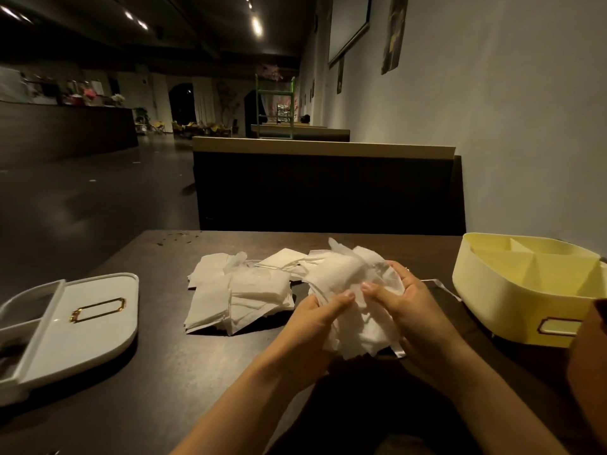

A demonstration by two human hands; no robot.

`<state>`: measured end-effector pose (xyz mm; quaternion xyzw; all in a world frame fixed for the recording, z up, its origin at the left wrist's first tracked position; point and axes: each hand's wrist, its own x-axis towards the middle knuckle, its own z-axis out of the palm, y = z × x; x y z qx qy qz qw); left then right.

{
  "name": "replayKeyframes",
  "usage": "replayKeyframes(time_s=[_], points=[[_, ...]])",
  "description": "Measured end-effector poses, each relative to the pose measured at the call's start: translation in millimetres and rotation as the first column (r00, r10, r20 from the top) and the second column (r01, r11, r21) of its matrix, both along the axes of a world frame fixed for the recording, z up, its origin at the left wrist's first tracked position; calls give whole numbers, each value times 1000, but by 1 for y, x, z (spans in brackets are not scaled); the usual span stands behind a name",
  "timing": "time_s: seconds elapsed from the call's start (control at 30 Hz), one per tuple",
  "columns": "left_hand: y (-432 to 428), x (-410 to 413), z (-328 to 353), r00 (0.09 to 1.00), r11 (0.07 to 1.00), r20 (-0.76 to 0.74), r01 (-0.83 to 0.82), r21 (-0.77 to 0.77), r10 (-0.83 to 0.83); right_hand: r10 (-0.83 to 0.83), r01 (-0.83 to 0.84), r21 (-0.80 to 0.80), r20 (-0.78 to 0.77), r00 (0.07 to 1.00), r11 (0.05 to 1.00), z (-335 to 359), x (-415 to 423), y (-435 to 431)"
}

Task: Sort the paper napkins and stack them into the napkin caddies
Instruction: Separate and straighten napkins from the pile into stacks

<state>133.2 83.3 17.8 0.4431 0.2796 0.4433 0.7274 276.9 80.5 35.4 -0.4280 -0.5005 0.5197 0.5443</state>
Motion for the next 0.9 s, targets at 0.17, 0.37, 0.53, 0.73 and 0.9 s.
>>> replayKeyframes(time_s=[0.17, 0.37, 0.53, 0.73, 0.9], points=[[1, 1, 2, 991, 993, -49, -121, -10, 121, -104, 95, 71, 133, 986, 993, -2, 2, 3], [-1, -3, 2, 989, 999, -142, 45, -9, -46, -63, 56, 42, 178, 982, 998, 2, 12, 0], [-2, -3, 0, 978, 984, -111, 177, -30, -179, -72, 69, 27, 146, 987, 997, -1, 13, 0], [-4, -1, 0, 983, 999, -178, 49, 10, -47, -125, 120, -37, -150, 981, 992, 5, 19, 2], [-3, 1, 0, 983, 999, -183, -23, -42, 15, -108, 96, -59, -266, 958, 994, 8, 21, 3]])
